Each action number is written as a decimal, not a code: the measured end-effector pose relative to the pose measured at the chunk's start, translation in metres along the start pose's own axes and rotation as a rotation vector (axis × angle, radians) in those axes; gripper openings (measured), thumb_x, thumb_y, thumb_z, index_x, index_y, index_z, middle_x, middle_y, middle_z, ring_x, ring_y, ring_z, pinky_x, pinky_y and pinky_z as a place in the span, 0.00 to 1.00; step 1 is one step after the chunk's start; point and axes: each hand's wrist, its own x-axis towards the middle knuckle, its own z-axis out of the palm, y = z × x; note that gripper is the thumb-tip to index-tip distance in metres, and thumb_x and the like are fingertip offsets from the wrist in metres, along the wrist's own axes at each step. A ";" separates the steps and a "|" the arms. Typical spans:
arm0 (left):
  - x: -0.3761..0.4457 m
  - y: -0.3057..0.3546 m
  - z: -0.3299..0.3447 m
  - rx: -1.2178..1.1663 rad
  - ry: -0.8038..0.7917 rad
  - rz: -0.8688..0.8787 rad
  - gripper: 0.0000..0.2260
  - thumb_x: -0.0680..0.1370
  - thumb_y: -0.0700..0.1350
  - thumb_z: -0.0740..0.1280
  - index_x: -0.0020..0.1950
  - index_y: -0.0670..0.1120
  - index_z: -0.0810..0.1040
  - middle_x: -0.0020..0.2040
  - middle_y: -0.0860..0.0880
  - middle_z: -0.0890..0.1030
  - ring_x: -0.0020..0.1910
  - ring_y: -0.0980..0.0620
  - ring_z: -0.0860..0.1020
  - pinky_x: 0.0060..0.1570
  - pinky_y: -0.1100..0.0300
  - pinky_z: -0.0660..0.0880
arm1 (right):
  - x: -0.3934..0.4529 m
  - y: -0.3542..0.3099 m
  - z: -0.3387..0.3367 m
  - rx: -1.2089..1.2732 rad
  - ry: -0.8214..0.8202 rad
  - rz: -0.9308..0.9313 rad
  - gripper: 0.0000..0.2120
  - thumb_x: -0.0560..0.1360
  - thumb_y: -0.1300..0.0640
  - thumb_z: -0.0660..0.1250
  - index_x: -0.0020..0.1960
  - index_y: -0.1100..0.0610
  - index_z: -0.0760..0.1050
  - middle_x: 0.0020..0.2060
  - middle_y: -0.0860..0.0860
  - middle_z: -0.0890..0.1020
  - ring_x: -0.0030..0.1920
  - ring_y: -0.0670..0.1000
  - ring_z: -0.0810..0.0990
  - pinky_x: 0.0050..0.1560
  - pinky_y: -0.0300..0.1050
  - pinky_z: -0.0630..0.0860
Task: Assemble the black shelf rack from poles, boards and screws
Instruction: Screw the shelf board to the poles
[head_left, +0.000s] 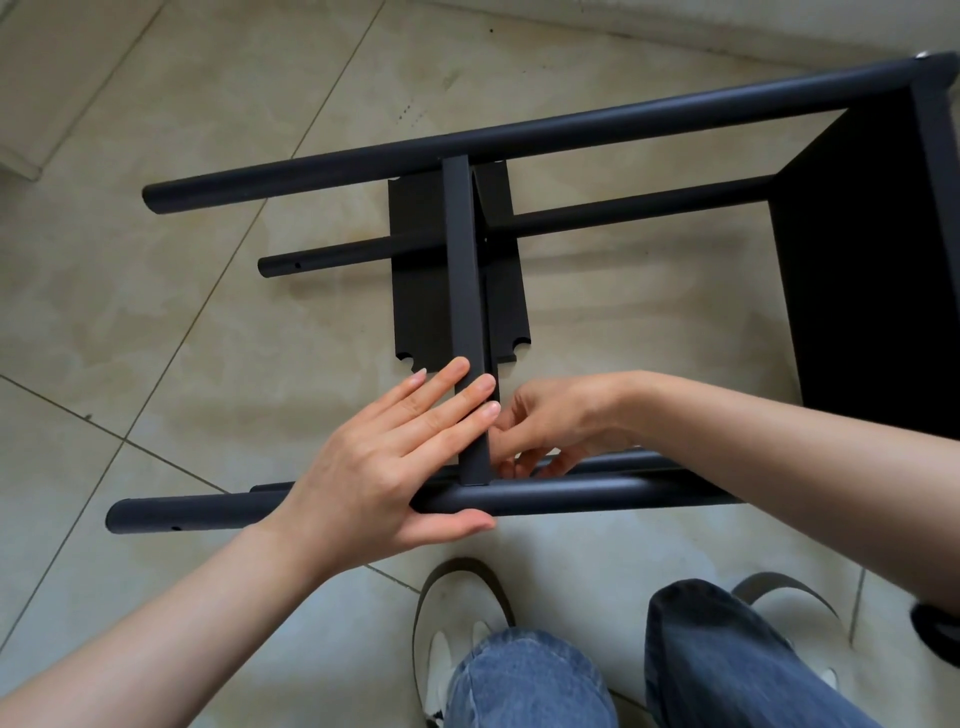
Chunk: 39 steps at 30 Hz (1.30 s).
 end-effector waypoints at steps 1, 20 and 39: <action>0.000 0.000 0.000 -0.002 0.002 0.002 0.34 0.77 0.62 0.70 0.72 0.39 0.72 0.75 0.43 0.70 0.77 0.43 0.65 0.72 0.42 0.68 | 0.002 0.000 0.002 0.003 0.003 -0.003 0.15 0.77 0.55 0.68 0.31 0.49 0.82 0.34 0.46 0.82 0.38 0.44 0.80 0.42 0.39 0.77; 0.001 0.000 0.001 -0.001 0.009 0.001 0.34 0.77 0.63 0.70 0.72 0.39 0.73 0.74 0.43 0.71 0.76 0.43 0.66 0.71 0.42 0.69 | -0.008 -0.002 0.001 0.024 -0.014 -0.023 0.16 0.78 0.56 0.66 0.33 0.48 0.83 0.37 0.46 0.83 0.41 0.45 0.80 0.40 0.39 0.76; 0.001 -0.001 0.002 -0.002 0.010 0.000 0.33 0.77 0.62 0.70 0.72 0.40 0.73 0.74 0.43 0.71 0.76 0.42 0.66 0.71 0.42 0.69 | -0.004 -0.002 0.003 0.066 0.004 -0.003 0.19 0.77 0.60 0.66 0.29 0.51 0.81 0.35 0.49 0.81 0.40 0.48 0.78 0.40 0.42 0.73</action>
